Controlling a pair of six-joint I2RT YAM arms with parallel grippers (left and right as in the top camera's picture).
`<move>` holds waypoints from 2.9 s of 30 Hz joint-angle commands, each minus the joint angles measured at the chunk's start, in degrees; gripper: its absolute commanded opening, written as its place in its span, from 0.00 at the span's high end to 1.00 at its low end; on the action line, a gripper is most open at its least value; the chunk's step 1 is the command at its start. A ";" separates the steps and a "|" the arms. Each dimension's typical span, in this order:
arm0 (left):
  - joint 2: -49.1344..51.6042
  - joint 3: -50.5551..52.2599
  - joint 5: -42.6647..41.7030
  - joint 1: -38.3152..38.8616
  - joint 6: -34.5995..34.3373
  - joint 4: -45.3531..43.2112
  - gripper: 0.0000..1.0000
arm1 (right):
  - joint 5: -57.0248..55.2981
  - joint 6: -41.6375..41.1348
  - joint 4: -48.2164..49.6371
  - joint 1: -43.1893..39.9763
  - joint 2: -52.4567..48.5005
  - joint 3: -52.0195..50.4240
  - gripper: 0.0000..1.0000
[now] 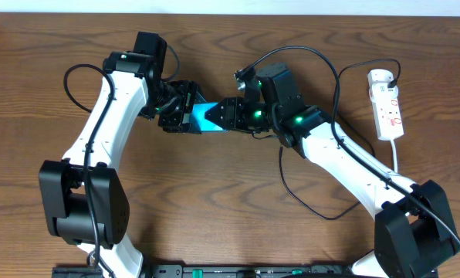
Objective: Plug charger to phone and switch on socket
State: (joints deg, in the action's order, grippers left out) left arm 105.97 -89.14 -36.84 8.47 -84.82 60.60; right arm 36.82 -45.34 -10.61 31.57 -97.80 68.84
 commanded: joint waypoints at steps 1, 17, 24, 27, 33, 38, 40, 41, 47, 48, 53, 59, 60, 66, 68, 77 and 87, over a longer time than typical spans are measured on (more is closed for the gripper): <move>-1.51 -0.11 -1.77 0.13 1.88 0.22 0.93 | 0.15 1.60 0.13 0.35 0.11 0.70 0.59; -1.51 -0.13 -1.42 0.13 2.67 0.20 0.93 | -1.86 2.36 -1.18 0.35 0.11 0.70 0.67; -1.51 -0.13 -0.66 0.13 2.95 0.20 0.93 | -3.80 2.58 -2.75 0.35 0.11 0.70 0.67; -1.51 -0.13 0.00 0.13 2.97 0.22 0.93 | -5.29 2.58 -3.93 0.35 0.11 0.70 0.69; -1.51 -0.13 -0.02 0.13 2.97 0.22 0.93 | -5.68 2.56 -4.13 0.35 0.11 0.70 0.70; -1.51 -0.13 -0.02 0.15 3.15 0.22 0.93 | -5.66 2.54 -3.78 0.35 0.11 0.70 0.71; -1.51 -0.13 -0.02 0.15 3.15 0.22 0.93 | -5.68 2.51 -3.72 0.35 0.11 0.70 0.72; -1.51 -0.13 -0.02 0.15 3.15 0.22 0.93 | -5.66 2.51 -3.74 0.35 0.11 0.70 0.72; -1.51 -0.13 0.02 0.74 3.15 0.20 0.93 | -5.68 2.51 -3.74 0.35 0.11 0.70 0.79; -1.51 -0.13 0.00 0.79 3.15 0.20 0.93 | -5.68 2.51 -3.74 0.35 0.11 0.70 0.79; -1.51 -0.13 0.00 0.85 3.15 0.20 0.93 | -5.68 2.54 -3.72 0.35 0.11 0.70 0.80; -1.51 -0.13 -0.02 1.01 3.15 0.22 0.93 | -5.86 2.54 -3.74 0.35 0.11 0.70 0.81; -1.51 -0.13 0.00 1.01 3.15 0.22 0.93 | -5.86 2.51 -3.74 0.35 0.11 0.70 0.81; -1.51 -0.13 -0.02 1.01 3.15 0.22 0.93 | -5.90 2.54 -3.74 0.35 0.11 0.70 0.82; -1.51 -0.13 -0.02 1.01 3.15 0.20 0.93 | -6.08 2.51 -3.74 0.35 0.11 0.70 0.83; -1.51 -0.13 -0.02 1.01 3.17 0.22 0.93 | -6.32 2.54 -3.82 0.35 0.11 0.70 0.87; -1.51 -0.13 -0.02 1.01 3.19 0.20 0.93 | -6.38 2.56 -3.93 0.35 0.11 0.70 0.97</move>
State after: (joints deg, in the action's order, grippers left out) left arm 105.95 -89.14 -36.73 9.23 -82.46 60.36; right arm 30.94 -43.83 -15.14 31.73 -97.93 68.79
